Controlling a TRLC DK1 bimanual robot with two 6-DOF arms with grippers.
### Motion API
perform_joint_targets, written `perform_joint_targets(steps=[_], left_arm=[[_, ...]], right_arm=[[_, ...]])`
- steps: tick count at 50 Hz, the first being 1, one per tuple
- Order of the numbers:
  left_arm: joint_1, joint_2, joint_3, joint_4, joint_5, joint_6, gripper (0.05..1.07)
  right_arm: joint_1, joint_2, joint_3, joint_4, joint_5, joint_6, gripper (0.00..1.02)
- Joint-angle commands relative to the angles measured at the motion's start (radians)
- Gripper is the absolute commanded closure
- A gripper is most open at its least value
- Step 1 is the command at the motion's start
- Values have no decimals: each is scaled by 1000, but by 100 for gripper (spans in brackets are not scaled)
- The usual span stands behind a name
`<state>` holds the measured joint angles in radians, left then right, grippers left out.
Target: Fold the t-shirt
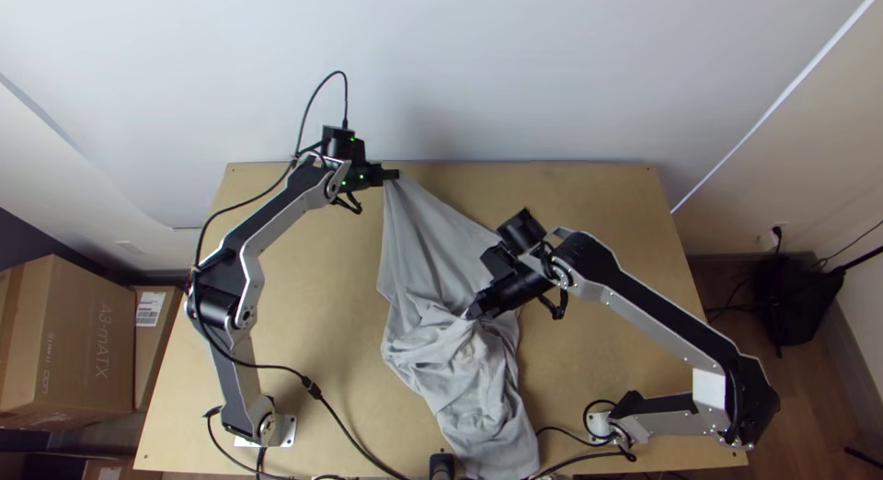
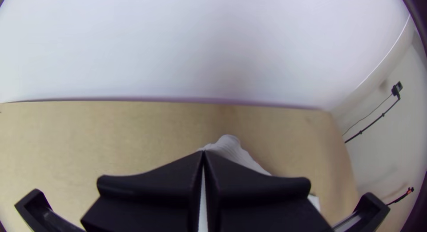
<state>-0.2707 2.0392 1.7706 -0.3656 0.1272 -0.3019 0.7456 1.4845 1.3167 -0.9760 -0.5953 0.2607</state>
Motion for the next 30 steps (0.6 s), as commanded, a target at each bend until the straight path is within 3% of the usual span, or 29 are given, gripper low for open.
perform_joint_targets(steps=[1, 11, 13, 19, 30], left_arm=[[42, -86, -19, -9, -5, -42, 105], [99, -214, -36, -36, -8, -42, 105], [108, -244, -43, -38, -9, -42, 105], [130, -344, -66, -45, -28, -40, 105], [157, -496, -20, -79, -81, -25, 105]], right_arm=[[-61, -12, 38, 16, 14, 5, 100], [-213, 19, 134, 68, 91, 28, 100], [-238, 26, 154, 96, 137, 35, 100], [-281, 40, 196, 171, 267, 35, 100], [-315, 76, 398, 223, 370, 34, 100]])
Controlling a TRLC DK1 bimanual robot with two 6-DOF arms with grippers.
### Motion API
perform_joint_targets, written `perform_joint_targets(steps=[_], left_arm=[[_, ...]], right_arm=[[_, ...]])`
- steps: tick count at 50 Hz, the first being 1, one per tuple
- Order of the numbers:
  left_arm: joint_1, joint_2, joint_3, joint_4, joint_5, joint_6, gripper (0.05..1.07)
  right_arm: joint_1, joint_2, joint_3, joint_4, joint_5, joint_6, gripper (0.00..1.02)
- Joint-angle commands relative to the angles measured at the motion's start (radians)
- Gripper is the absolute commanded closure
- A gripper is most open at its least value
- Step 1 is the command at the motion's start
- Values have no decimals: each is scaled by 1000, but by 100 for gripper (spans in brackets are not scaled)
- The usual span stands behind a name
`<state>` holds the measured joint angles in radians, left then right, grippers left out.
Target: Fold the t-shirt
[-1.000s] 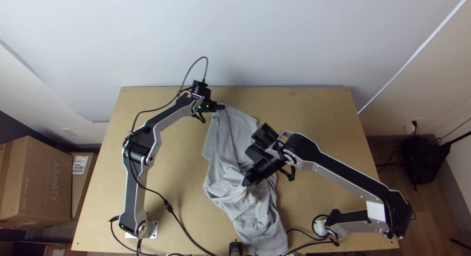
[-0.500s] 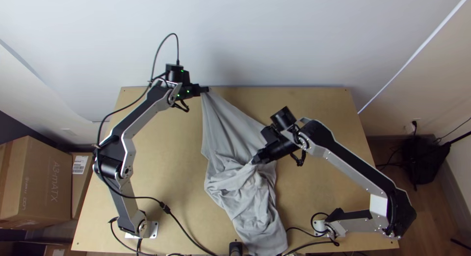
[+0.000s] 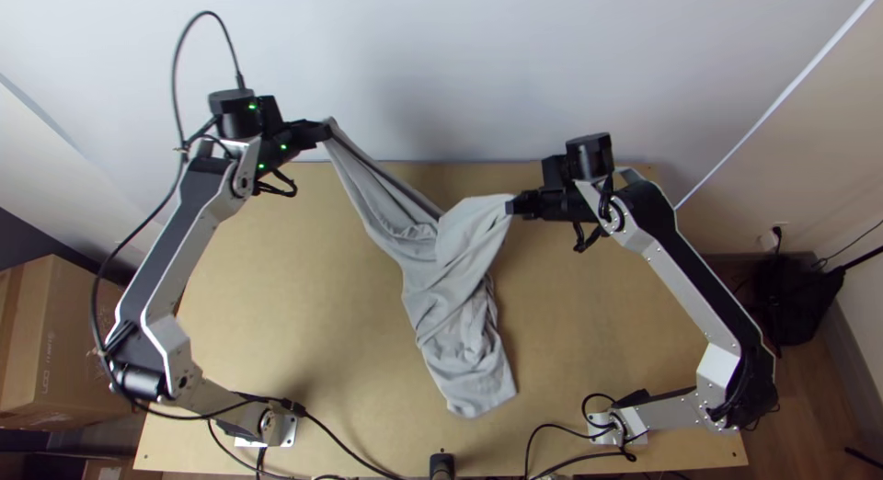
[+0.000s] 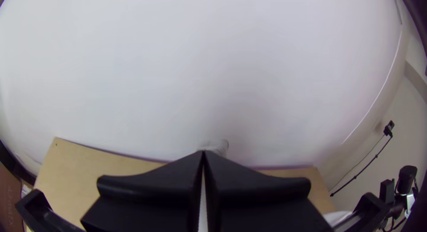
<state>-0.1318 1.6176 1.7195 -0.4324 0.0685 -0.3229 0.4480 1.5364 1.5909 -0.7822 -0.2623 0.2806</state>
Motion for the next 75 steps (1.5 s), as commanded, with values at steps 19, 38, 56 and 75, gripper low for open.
perform_joint_targets(steps=[19, 38, 56, 75], left_arm=[[72, -208, 229, -71, -133, 54, 105], [46, -395, 330, -71, -185, 119, 105], [44, -647, 315, -103, -203, 96, 105], [46, -831, 141, -192, -177, 77, 105]], right_arm=[[-55, 94, 567, 35, 275, -60, 100], [63, -197, 597, 77, 354, -222, 100], [126, -450, 590, 9, 353, -221, 100], [129, -509, 497, -52, 342, -150, 100]])
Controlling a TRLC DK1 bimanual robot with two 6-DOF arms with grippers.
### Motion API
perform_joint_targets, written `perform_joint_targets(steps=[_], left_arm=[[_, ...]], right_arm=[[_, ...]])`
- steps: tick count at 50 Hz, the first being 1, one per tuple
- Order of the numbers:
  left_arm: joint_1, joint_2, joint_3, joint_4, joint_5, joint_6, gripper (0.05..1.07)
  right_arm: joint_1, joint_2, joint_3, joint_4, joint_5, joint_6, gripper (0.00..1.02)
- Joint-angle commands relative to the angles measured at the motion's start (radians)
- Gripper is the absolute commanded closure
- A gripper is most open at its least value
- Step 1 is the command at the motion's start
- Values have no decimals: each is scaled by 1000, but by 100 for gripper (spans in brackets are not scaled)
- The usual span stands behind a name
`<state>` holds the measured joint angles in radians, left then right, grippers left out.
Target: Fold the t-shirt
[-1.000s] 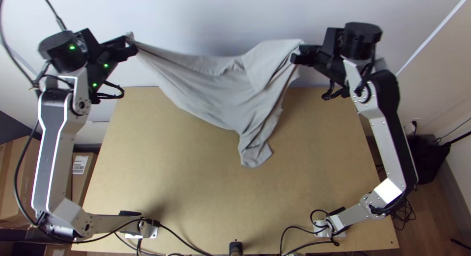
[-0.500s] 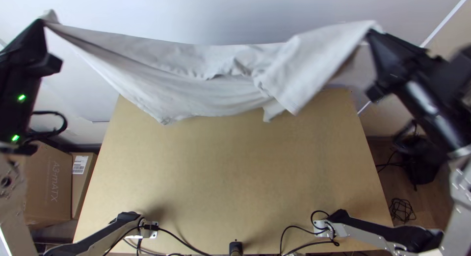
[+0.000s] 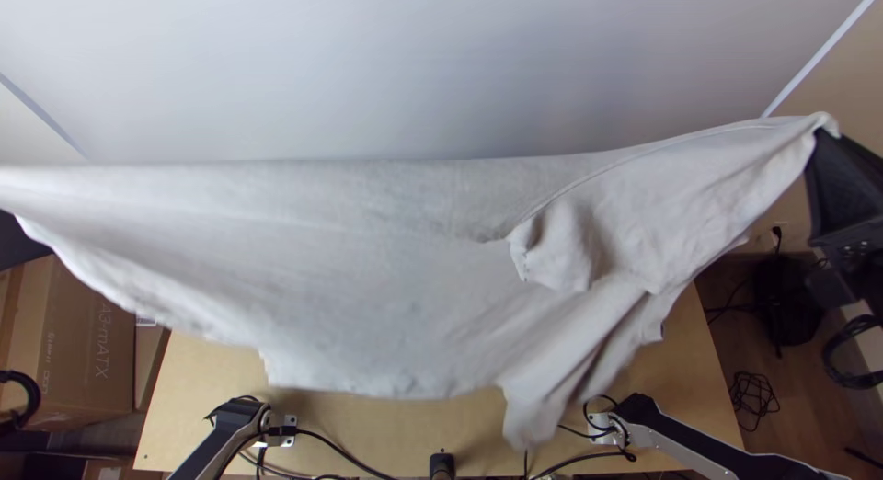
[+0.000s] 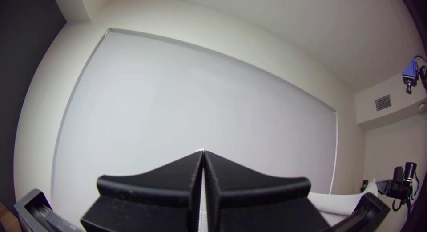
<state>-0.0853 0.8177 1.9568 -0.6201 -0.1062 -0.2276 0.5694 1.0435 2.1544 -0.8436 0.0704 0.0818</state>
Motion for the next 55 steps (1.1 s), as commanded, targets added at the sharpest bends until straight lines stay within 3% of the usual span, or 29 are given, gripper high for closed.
perform_joint_targets(steps=[1, 12, 22, 29, 39, 55], left_arm=[[-1, -43, -131, -4, -3, -19, 105], [-5, -193, -630, 86, 0, -44, 105], [-19, -216, -973, 206, 30, -36, 105], [-25, -161, -1127, 326, 40, -16, 105], [33, 63, -1178, 508, 97, -13, 105], [102, 557, -995, 718, 137, 7, 105]], right_arm=[[12, -20, -96, 11, 8, 52, 100], [58, -97, -559, 109, -1, 93, 100], [26, -134, -947, 285, -107, 113, 100], [-68, -76, -1094, 414, -202, 111, 100], [-232, 122, -1179, 644, -285, 111, 100], [-376, 510, -1067, 873, -299, 102, 100]])
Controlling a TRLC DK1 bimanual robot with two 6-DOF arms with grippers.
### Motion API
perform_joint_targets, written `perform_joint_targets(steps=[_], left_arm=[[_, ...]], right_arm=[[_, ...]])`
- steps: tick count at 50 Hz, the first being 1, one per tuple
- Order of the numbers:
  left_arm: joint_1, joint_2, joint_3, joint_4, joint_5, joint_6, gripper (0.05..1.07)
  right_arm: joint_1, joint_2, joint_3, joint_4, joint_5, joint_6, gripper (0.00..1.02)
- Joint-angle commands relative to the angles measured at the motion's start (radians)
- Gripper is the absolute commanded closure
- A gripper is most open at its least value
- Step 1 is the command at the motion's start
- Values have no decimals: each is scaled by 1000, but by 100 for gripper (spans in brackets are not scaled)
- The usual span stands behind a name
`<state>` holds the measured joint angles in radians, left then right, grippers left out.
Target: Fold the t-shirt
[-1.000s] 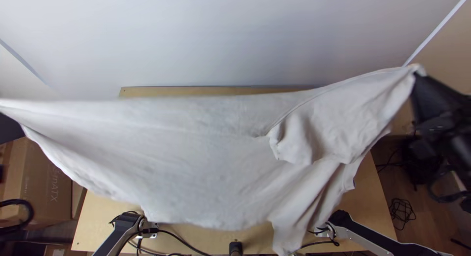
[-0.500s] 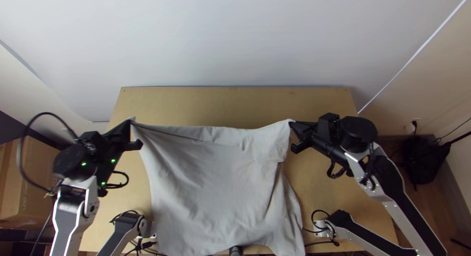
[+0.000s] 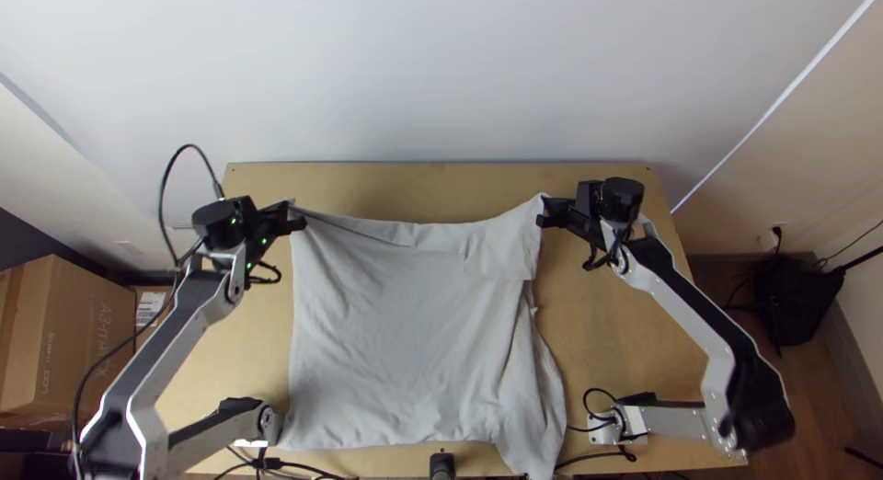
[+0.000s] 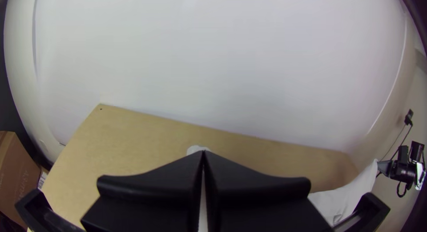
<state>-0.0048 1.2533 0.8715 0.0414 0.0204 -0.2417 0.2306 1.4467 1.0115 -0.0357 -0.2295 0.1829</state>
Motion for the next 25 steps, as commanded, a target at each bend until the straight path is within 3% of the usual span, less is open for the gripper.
perform_joint_targets(steps=[1, 25], left_arm=[[23, 152, 110, 58, 13, 22, 105], [32, 709, 574, 71, 35, 10, 105]], right_arm=[[-40, 132, 95, 66, 1, 1, 100], [-103, 636, 572, 59, 35, 13, 100]])
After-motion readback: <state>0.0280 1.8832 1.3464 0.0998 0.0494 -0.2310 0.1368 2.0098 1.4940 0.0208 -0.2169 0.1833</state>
